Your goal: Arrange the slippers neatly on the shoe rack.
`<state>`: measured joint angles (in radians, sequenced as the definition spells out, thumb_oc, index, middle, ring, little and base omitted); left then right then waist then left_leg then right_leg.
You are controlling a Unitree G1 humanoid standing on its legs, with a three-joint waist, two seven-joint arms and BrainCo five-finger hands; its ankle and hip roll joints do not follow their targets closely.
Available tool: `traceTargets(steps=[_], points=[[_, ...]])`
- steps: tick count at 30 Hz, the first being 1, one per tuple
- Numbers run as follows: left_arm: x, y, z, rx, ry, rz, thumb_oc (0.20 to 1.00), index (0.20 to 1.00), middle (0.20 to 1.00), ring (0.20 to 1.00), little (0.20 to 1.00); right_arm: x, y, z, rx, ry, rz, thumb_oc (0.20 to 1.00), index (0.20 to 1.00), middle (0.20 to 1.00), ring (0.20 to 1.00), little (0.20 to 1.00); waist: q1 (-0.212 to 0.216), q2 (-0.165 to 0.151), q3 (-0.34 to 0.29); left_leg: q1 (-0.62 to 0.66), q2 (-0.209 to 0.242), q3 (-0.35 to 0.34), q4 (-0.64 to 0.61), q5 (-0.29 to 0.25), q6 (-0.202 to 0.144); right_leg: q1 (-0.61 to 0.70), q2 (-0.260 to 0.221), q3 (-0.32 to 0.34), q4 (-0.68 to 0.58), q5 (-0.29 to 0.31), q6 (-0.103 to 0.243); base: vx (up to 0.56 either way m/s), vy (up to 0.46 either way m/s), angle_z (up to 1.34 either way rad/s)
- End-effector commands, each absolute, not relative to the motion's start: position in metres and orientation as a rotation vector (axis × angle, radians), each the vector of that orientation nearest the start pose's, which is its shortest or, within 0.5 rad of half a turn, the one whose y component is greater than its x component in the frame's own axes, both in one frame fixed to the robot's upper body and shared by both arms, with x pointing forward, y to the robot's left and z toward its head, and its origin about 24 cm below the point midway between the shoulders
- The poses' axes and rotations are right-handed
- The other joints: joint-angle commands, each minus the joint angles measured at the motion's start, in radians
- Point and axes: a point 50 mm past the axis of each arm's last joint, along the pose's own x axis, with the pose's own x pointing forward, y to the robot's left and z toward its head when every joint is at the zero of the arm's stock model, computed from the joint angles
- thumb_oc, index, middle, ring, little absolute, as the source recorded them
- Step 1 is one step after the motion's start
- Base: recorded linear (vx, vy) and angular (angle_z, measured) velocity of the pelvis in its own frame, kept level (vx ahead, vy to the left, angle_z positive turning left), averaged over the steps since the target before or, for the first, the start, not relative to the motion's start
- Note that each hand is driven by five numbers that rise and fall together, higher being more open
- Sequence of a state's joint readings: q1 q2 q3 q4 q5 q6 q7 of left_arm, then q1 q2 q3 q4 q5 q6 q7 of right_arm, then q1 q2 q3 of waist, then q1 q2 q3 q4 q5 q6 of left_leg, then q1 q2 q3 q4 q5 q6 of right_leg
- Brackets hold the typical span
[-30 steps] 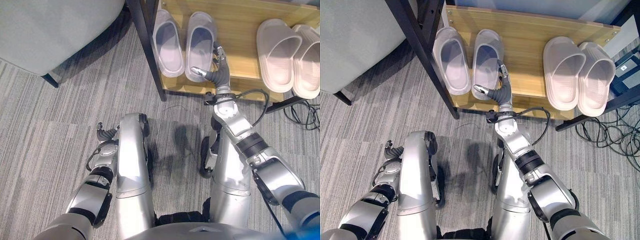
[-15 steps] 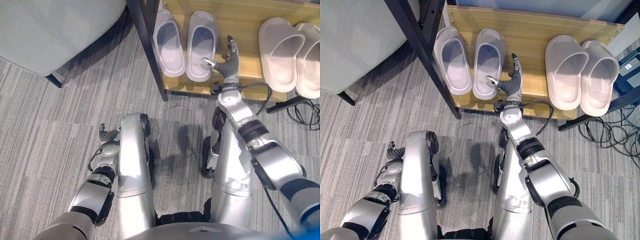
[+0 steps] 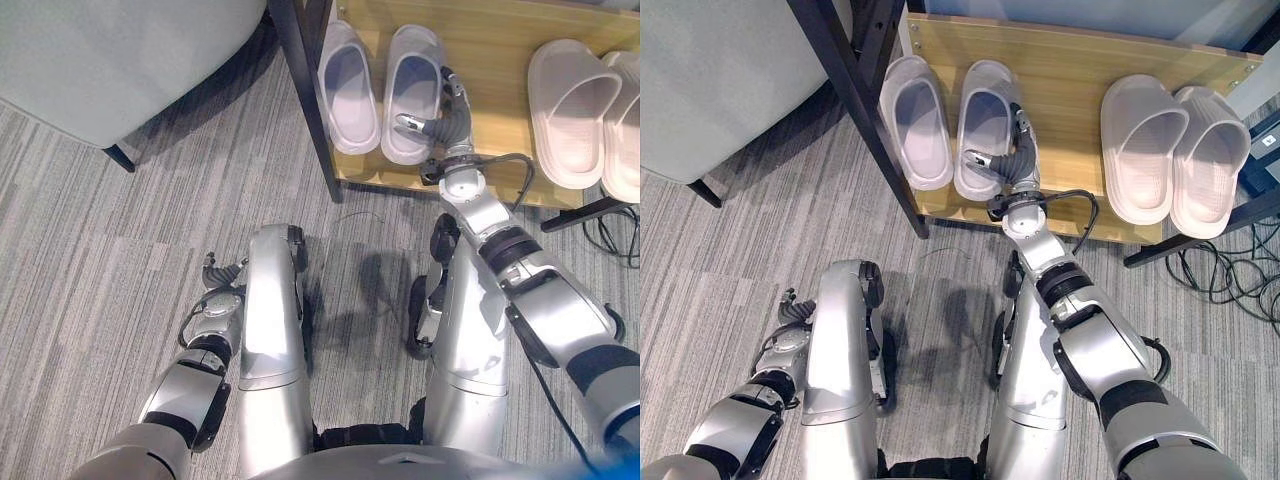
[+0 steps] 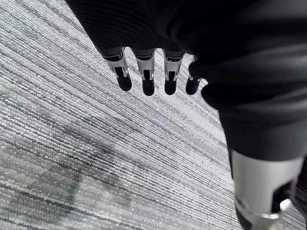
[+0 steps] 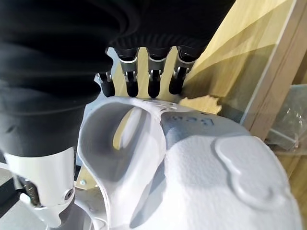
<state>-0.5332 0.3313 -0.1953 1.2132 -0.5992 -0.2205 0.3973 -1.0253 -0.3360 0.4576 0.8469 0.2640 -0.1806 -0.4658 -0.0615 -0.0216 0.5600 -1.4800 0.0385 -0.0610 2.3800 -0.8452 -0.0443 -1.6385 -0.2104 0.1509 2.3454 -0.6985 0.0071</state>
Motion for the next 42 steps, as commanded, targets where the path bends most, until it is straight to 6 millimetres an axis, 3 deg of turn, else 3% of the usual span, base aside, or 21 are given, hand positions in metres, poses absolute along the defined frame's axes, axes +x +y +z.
traceTargets(steps=[1,8,14,22,28,34,39,42], points=[[0.302,0.264,-0.024,0.06,0.398,0.586,1.0,1.0,1.0,1.0,1.0,0.405,-0.108,0.217,-0.293,-0.439,-0.06,1.0,1.0,1.0,1.0,1.0,0.082,-0.001,-0.04,-0.09,-0.084,-0.103,-0.12,0.134,-0.009,0.069,0.016,0.136,0.037,-0.005,-0.028,0.0,0.0,0.0],[0.289,0.273,-0.034,0.069,0.434,0.577,1.0,1.0,1.0,1.0,1.0,0.41,-0.124,0.233,-0.337,-0.454,-0.039,1.0,1.0,1.0,1.0,1.0,0.094,0.007,-0.04,-0.09,-0.085,-0.105,-0.129,0.138,-0.013,0.069,0.014,0.137,0.032,-0.003,-0.028,0.0,0.0,0.0],[0.283,0.273,-0.04,0.059,0.449,0.567,1.0,1.0,1.0,1.0,1.0,0.411,-0.124,0.246,-0.322,-0.473,-0.022,1.0,1.0,1.0,1.0,1.0,0.099,0.012,-0.04,-0.09,-0.087,-0.11,-0.139,0.141,-0.016,0.069,0.015,0.136,0.029,-0.002,-0.027,0.0,0.0,0.0],[0.281,0.272,-0.043,0.049,0.46,0.563,1.0,1.0,1.0,1.0,1.0,0.413,-0.122,0.25,-0.329,-0.473,-0.032,1.0,1.0,1.0,1.0,1.0,0.106,0.015,-0.04,-0.09,-0.089,-0.115,-0.139,0.14,-0.016,0.069,0.015,0.134,0.03,-0.002,-0.026,0.0,0.0,0.0],[0.277,0.272,-0.047,0.043,0.478,0.582,1.0,1.0,1.0,1.0,1.0,0.413,-0.138,0.246,-0.389,-0.477,-0.142,1.0,1.0,1.0,1.0,1.0,0.1,0.009,-0.04,-0.09,-0.09,-0.112,-0.137,0.138,-0.016,0.069,0.017,0.136,0.032,-0.001,-0.027,0.0,0.0,0.0],[0.276,0.274,-0.046,0.049,0.478,0.598,1.0,1.0,1.0,1.0,1.0,0.402,-0.148,0.26,-0.462,-0.59,-0.2,1.0,1.0,1.0,1.0,1.0,0.086,-0.007,-0.04,-0.09,-0.088,-0.111,-0.128,0.137,-0.019,0.069,0.025,0.133,0.035,-0.003,-0.026,0.0,0.0,0.0],[0.278,0.269,-0.045,0.039,0.456,0.602,1.0,1.0,1.0,1.0,1.0,0.375,-0.162,0.271,-0.443,-0.771,-0.239,1.0,1.0,1.0,1.0,1.0,0.063,-0.021,-0.04,-0.09,-0.084,-0.113,-0.121,0.136,-0.015,0.069,0.026,0.131,0.038,-0.004,-0.022,0.0,0.0,0.0],[0.276,0.266,-0.046,0.017,0.437,0.603,1.0,1.0,1.0,1.0,1.0,0.356,-0.177,0.265,-0.428,-0.825,-0.249,1.0,1.0,1.0,1.0,1.0,0.053,-0.032,-0.04,-0.09,-0.082,-0.111,-0.126,0.136,-0.012,0.069,0.028,0.133,0.035,-0.005,-0.02,0.0,0.0,0.0]])
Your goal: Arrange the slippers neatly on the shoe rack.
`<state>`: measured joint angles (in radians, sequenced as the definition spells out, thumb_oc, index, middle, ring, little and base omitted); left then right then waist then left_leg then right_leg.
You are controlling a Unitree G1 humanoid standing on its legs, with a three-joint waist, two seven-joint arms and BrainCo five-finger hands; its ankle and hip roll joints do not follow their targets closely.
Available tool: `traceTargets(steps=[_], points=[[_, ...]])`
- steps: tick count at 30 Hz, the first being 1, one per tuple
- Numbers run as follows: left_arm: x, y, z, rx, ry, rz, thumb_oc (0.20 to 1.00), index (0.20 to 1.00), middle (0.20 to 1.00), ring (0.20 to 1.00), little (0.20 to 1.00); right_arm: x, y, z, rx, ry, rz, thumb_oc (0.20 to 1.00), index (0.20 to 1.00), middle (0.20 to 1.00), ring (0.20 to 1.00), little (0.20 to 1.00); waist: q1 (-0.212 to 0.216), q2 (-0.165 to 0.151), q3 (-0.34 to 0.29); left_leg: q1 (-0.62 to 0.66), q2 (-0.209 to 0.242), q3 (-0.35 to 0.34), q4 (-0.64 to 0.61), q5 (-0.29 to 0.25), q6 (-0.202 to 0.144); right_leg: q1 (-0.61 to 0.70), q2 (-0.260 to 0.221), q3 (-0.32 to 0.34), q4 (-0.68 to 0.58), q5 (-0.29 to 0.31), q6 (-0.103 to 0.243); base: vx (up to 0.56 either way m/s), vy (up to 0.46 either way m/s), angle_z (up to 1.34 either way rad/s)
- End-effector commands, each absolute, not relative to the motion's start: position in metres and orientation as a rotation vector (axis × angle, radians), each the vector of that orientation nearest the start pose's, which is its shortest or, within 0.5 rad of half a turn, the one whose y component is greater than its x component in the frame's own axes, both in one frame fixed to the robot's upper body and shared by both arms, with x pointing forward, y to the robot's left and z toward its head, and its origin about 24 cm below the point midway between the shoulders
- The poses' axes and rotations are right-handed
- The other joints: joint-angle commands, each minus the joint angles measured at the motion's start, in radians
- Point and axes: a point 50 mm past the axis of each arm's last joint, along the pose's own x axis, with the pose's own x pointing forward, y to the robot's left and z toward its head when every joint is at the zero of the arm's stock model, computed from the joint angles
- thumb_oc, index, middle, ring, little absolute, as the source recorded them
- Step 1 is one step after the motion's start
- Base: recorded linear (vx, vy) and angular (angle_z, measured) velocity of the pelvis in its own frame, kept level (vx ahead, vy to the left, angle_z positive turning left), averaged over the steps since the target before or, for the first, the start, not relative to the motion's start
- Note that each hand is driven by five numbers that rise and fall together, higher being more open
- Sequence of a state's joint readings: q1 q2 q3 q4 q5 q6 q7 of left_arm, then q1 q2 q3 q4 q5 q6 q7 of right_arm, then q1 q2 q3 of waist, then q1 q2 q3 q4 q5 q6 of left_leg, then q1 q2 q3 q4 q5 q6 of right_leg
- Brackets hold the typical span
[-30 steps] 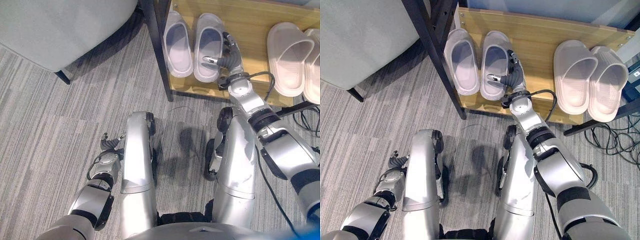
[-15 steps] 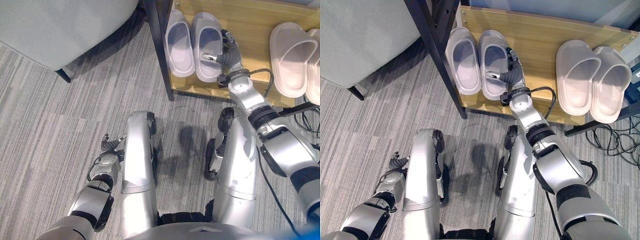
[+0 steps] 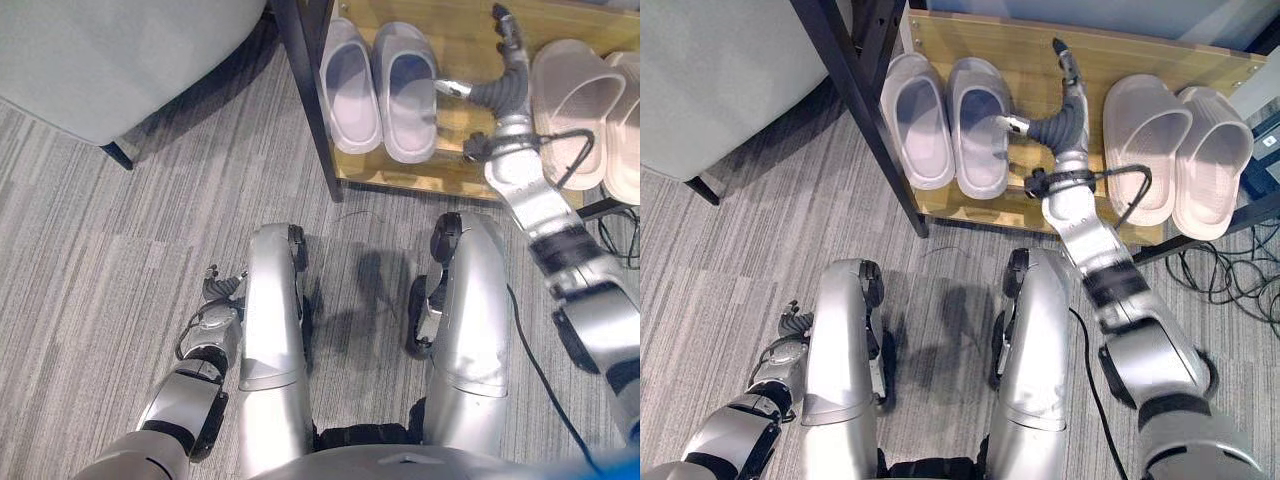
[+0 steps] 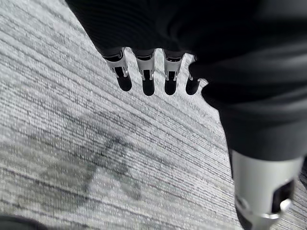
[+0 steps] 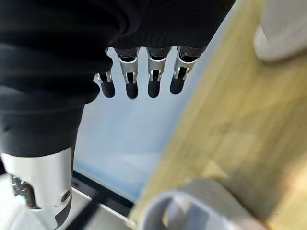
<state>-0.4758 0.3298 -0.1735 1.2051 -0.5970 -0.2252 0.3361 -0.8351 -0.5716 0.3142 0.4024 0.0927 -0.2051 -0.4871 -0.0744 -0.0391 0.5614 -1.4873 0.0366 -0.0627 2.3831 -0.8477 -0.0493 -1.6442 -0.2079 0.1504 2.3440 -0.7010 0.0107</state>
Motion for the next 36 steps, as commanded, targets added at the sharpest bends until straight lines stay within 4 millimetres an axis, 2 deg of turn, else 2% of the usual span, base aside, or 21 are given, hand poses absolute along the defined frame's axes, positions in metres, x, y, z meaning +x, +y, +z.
traceTargets(steps=[1,2,3,4,7,8,9,11,12,13,14,17,21,22,23,24,26,29,32,33,36], points=[[0.278,0.264,-0.043,-0.001,0.411,0.605,1.0,1.0,1.0,1.0,1.0,0.343,-0.19,0.255,-0.389,-0.832,-0.276,1.0,1.0,1.0,1.0,1.0,0.059,-0.026,-0.041,-0.083,-0.079,-0.106,-0.134,0.142,-0.005,0.074,0.027,0.133,0.036,0.002,-0.023,0.0,-0.003,-0.03],[0.283,0.266,-0.035,-0.01,0.369,0.606,1.0,1.0,1.0,1.0,1.0,0.331,-0.203,0.242,-0.37,-0.821,-0.301,1.0,1.0,1.0,1.0,1.0,0.054,-0.04,-0.041,-0.083,-0.079,-0.099,-0.146,0.146,-0.003,0.074,0.029,0.132,0.026,0.007,-0.026,-0.06,0.025,-0.05],[0.302,0.272,-0.005,-0.02,0.23,0.601,1.0,1.0,1.0,1.0,1.0,0.311,-0.223,0.219,-0.337,-0.785,-0.342,1.0,1.0,1.0,1.0,1.0,0.042,-0.06,-0.041,-0.083,-0.077,-0.087,-0.198,0.156,0.0,0.074,0.028,0.123,-0.028,0.014,-0.037,-0.07,0.026,-0.12],[0.302,0.272,-0.004,-0.018,0.23,0.6,1.0,1.0,1.0,1.0,1.0,0.311,-0.223,0.219,-0.336,-0.785,-0.344,1.0,1.0,1.0,1.0,1.0,0.044,-0.061,-0.041,-0.083,-0.077,-0.087,-0.201,0.158,0.0,0.074,0.027,0.123,-0.03,0.016,-0.037,-0.1,0.045,-0.19],[0.32,0.273,0.027,-0.017,0.101,0.581,1.0,1.0,1.0,1.0,1.0,0.301,-0.235,0.212,-0.271,-0.782,-0.396,1.0,1.0,1.0,1.0,1.0,0.044,-0.072,-0.041,-0.083,-0.069,-0.071,-0.319,0.181,0.007,0.075,0.02,0.099,-0.152,0.044,-0.043,-0.12,0.068,-0.44],[0.333,0.27,0.052,-0.022,0.005,0.561,1.0,1.0,1.0,1.0,1.0,0.299,-0.241,0.206,-0.219,-0.76,-0.426,1.0,1.0,1.0,1.0,1.0,0.039,-0.068,-0.042,-0.083,-0.061,-0.066,-0.411,0.214,0.013,0.085,0.013,0.078,-0.245,0.062,-0.042,-0.13,0.173,-0.46],[0.338,0.268,0.067,-0.024,-0.059,0.542,1.0,1.0,1.0,1.0,1.0,0.295,-0.251,0.19,-0.221,-0.692,-0.455,1.0,1.0,1.0,1.0,1.0,0.028,-0.059,-0.079,-0.083,-0.057,-0.068,-0.505,0.254,0.019,0.098,0.002,0.043,-0.348,0.087,-0.03,-0.07,0.185,-0.22],[0.337,0.266,0.069,-0.032,-0.076,0.536,1.0,1.0,1.0,1.0,1.0,0.291,-0.257,0.179,-0.239,-0.649,-0.479,1.0,1.0,1.0,1.0,1.0,0.021,-0.05,-0.12,-0.083,-0.057,-0.071,-0.556,0.281,0.019,0.102,-0.007,0.025,-0.409,0.102,-0.027,-0.01,0.119,-0.03],[0.334,0.265,0.071,-0.039,-0.101,0.521,1.0,1.0,1.0,1.0,1.0,0.284,-0.265,0.151,-0.246,-0.534,-0.504,1.0,1.0,1.0,1.0,1.0,0.009,-0.037,-0.182,-0.083,-0.046,-0.078,-0.642,0.314,0.022,0.106,-0.027,-0.006,-0.502,0.126,-0.015,0.02,0.142,0.07],[0.331,0.263,0.066,-0.05,-0.094,0.514,1.0,1.0,1.0,1.0,1.0,0.278,-0.269,0.132,-0.252,-0.459,-0.511,1.0,1.0,1.0,1.0,1.0,0.002,-0.025,-0.227,-0.083,-0.038,-0.082,-0.688,0.332,0.023,0.108,-0.039,-0.027,-0.561,0.142,-0.009,0.0,0.257,0.03],[0.318,0.255,0.047,-0.074,-0.056,0.501,1.0,1.0,1.0,1.0,1.0,0.265,-0.277,0.084,-0.277,-0.253,-0.534,1.0,1.0,1.0,1.0,1.0,-0.006,-0.008,-0.28,-0.016,-0.02,-0.068,-0.825,0.38,0.025,0.175,-0.063,-0.076,-0.723,0.191,0.003,-0.06,0.195,-0.17],[0.284,0.24,-0.014,-0.102,0.162,0.474,1.0,1.0,1.0,1.0,1.0,0.229,-0.278,-0.009,-0.189,0.142,-0.566,1.0,1.0,1.0,1.0,1.0,-0.01,-0.011,-0.305,0.306,-0.003,-0.04,-1.208,0.499,0.006,0.509,-0.074,-0.174,-1.139,0.305,0.022,-0.16,0.068,-0.11],[0.245,0.237,-0.061,-0.127,0.361,0.489,1.0,1.0,1.0,1.0,1.0,0.202,-0.274,-0.057,-0.141,0.375,-0.59,1.0,1.0,1.0,1.0,1.0,0.003,-0.015,-0.325,0.534,0.008,-0.033,-1.457,0.575,0.003,0.735,-0.074,-0.233,-1.388,0.385,0.051,0.03,-0.015,0.11],[0.229,0.227,-0.082,-0.151,0.468,0.484,1.0,1.0,1.0,1.0,1.0,0.18,-0.268,-0.088,-0.119,0.546,-0.605,1.0,1.0,1.0,1.0,1.0,0.01,-0.018,-0.343,0.669,0.012,-0.027,-1.59,0.605,0.004,0.866,-0.062,-0.266,-1.502,0.419,0.071,0.12,-0.023,0.04],[0.222,0.229,-0.088,-0.179,0.495,0.518,1.0,1.0,1.0,1.0,1.0,0.173,-0.266,-0.098,-0.084,0.599,-0.63,1.0,1.0,1.0,1.0,1.0,0.012,-0.018,-0.353,0.73,0.01,-0.027,-1.668,0.658,0.002,0.934,-0.062,-0.289,-1.581,0.46,0.069,0.28,-0.05,-0.02],[0.197,0.236,-0.103,-0.266,0.562,0.596,1.0,1.0,1.0,1.0,1.0,0.145,-0.267,-0.119,-0.074,0.744,-0.662,1.0,1.0,1.0,1.0,1.0,0.026,-0.013,-0.365,0.875,0.005,-0.019,-1.788,0.684,-0.004,1.084,-0.051,-0.317,-1.702,0.498,0.088,0.31,-0.067,0.06],[0.164,0.23,-0.127,-0.217,0.718,0.556,1.0,1.0,1.0,1.0,1.0,0.105,-0.266,-0.142,-0.221,0.984,-0.569,1.0,1.0,1.0,1.0,1.0,0.047,-0.003,-0.397,1.131,0.004,0.004,-2.019,0.782,-0.025,1.337,-0.024,-0.355,-1.94,0.596,0.125,0.43,-0.111,0.07],[0.132,0.222,-0.146,-0.102,0.892,0.466,1.0,1.0,1.0,1.0,1.0,0.08,-0.267,-0.152,-0.326,1.145,-0.462,1.0,1.0,1.0,1.0,1.0,0.059,0.01,-0.435,1.279,0.005,0.013,-2.184,0.86,-0.035,1.465,-0.001,-0.36,-2.1,0.666,0.137,0.23,-0.086,0.09],[0.098,0.215,-0.161,0.081,1.074,0.29,1.0,1.0,1.0,1.0,1.0,0.061,-0.27,-0.157,-0.38,1.261,-0.357,1.0,1.0,1.0,1.0,1.0,0.065,0.029,-0.486,1.426,0.004,0.032,-2.363,0.922,-0.038,1.597,0.034,-0.358,-2.277,0.735,0.15,0.18,-0.079,-0.09],[0.09,0.215,-0.164,0.101,1.112,0.269,1.0,1.0,1.0,1.0,1.0,0.058,-0.269,-0.158,-0.364,1.281,-0.346,1.0,1.0,1.0,1.0,1.0,0.067,0.033,-0.499,1.453,0.006,0.039,-2.401,0.925,-0.036,1.619,0.038,-0.365,-2.309,0.742,0.151,0.12,-0.091,-0.15],[0.079,0.214,-0.167,0.141,1.165,0.236,1.0,1.0,1.0,1.0,1.0,0.065,-0.267,-0.158,-0.36,1.261,-0.304,1.0,1.0,1.0,1.0,1.0,0.073,0.044,-0.528,1.508,0.01,0.051,-2.47,0.932,-0.035,1.686,0.049,-0.366,-2.405,0.753,0.155,0.06,-0.062,-0.12]])
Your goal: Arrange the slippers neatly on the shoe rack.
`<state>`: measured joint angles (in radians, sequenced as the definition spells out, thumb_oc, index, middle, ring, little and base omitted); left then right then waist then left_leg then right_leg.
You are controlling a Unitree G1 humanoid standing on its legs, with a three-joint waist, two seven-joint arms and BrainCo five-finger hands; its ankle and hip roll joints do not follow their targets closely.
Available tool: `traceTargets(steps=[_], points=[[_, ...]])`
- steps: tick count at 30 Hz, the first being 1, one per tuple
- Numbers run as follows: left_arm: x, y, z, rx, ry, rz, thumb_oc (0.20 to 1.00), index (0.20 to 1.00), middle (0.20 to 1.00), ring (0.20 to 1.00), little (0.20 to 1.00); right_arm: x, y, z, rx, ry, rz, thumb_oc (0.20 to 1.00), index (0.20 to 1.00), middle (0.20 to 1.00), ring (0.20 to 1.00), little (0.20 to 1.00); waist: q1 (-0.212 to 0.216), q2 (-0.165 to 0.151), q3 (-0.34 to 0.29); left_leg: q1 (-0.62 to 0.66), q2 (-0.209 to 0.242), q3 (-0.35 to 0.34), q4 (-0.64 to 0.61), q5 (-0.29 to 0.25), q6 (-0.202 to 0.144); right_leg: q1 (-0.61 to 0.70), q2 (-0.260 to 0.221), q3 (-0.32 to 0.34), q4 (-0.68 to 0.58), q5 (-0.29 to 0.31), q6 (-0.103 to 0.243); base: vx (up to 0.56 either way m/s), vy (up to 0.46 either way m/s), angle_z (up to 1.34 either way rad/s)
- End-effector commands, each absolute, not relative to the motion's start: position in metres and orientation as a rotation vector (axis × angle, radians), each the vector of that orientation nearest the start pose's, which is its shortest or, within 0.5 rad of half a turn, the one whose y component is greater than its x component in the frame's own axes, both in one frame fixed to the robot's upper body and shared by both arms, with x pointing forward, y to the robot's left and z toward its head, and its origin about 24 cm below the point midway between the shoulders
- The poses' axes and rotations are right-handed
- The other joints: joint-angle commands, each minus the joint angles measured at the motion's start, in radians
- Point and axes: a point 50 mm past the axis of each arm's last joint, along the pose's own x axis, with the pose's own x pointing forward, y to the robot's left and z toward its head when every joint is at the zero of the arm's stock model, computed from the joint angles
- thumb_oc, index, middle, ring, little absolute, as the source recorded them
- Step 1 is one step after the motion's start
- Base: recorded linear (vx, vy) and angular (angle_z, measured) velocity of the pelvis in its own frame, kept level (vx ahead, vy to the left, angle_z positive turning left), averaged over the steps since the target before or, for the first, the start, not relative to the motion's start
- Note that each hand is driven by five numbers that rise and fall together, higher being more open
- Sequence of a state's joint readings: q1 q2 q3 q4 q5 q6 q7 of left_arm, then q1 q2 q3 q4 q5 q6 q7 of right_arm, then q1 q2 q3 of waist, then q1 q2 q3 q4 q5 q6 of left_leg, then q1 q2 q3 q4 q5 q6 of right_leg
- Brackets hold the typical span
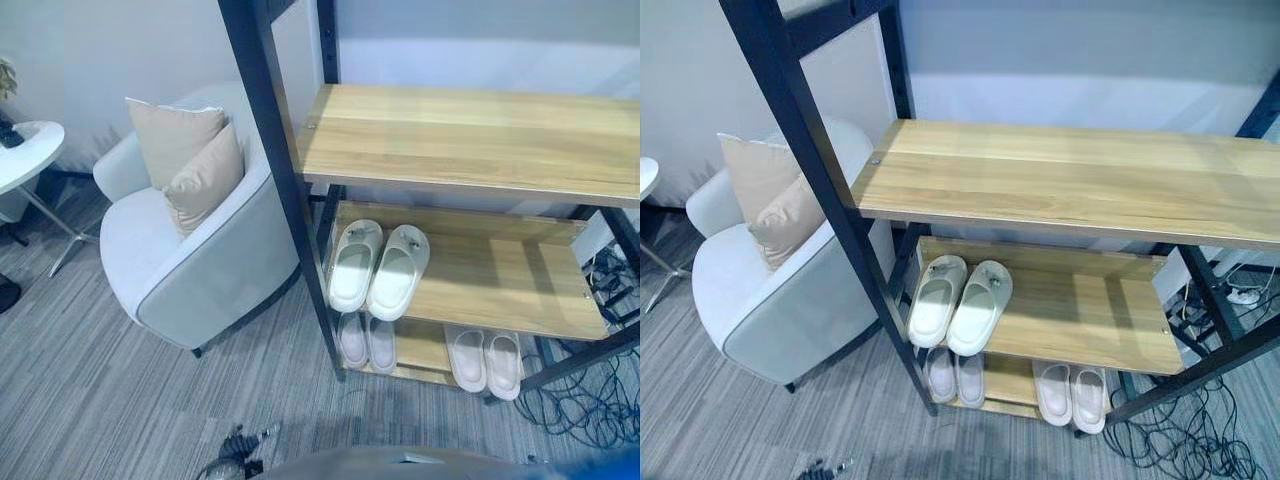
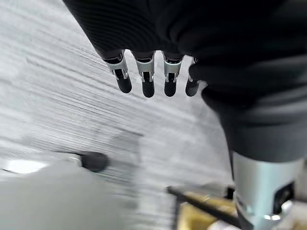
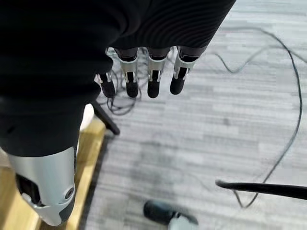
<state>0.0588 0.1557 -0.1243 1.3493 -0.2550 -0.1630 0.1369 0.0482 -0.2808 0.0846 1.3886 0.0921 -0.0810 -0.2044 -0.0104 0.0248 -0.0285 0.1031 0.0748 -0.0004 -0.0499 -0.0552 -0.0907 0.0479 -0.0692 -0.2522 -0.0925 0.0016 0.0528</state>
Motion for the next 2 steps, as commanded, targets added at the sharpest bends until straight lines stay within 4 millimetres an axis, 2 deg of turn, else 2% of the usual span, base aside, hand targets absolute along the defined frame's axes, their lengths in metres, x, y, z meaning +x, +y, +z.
traceTargets(steps=[1,2], points=[[0.0794,0.2144,-0.1671,0.145,1.166,0.234,1.0,1.0,1.0,1.0,1.0,0.0663,-0.2653,-0.158,-0.363,1.257,-0.294,1.0,1.0,1.0,1.0,1.0,0.01,-0.02,0.059,-0.079,-0.029,-0.01,-0.037,0.133,0.005,0.006,-0.091,0.032,0.017,0.052,0.113,0.0,-0.064,0.03],[0.0826,0.2136,-0.1665,0.141,1.155,0.229,1.0,1.0,1.0,1.0,1.0,0.0672,-0.2633,-0.1585,-0.374,1.257,-0.274,1.0,1.0,1.0,1.0,1.0,0.012,-0.022,0.055,-0.079,-0.03,-0.01,-0.037,0.123,0.005,0.014,-0.091,0.028,0.005,0.05,0.113,-0.02,-0.06,0.05]])
